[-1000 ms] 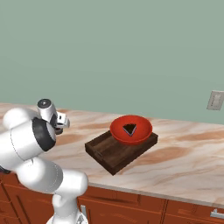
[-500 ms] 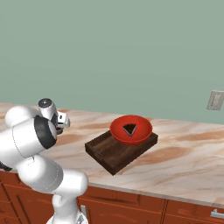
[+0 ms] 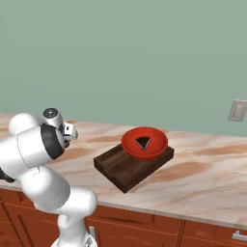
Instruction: Place the bowl with cake and the cupcake onto the tray.
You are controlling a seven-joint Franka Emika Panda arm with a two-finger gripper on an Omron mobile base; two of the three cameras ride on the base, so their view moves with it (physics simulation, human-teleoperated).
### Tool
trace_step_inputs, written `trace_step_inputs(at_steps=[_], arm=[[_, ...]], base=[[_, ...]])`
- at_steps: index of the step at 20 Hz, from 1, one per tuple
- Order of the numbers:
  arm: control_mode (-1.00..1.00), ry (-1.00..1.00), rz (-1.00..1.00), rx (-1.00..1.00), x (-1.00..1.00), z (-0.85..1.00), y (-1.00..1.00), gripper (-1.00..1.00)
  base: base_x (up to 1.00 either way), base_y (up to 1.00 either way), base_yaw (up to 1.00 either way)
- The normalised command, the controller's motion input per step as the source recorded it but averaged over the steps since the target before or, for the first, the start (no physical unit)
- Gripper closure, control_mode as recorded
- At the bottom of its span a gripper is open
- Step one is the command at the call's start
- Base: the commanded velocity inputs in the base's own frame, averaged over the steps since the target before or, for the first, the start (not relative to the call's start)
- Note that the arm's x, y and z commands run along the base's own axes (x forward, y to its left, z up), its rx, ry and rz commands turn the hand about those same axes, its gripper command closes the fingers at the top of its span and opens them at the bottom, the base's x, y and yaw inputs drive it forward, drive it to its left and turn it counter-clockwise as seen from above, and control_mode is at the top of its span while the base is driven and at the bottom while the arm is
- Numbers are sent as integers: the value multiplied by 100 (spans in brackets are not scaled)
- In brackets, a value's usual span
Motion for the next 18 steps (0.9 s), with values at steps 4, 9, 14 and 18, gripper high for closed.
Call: trace_step_inputs(at_steps=[4,9,14,18], arm=[[-100,0,0,0,9,-3,4,-100],[-100,0,0,0,8,-7,6,-100],[-100,0,0,0,5,-6,9,-100],[-100,0,0,0,1,-6,7,-100]], base=[[0,0,0],[0,0,0],[0,0,0],[0,0,0]])
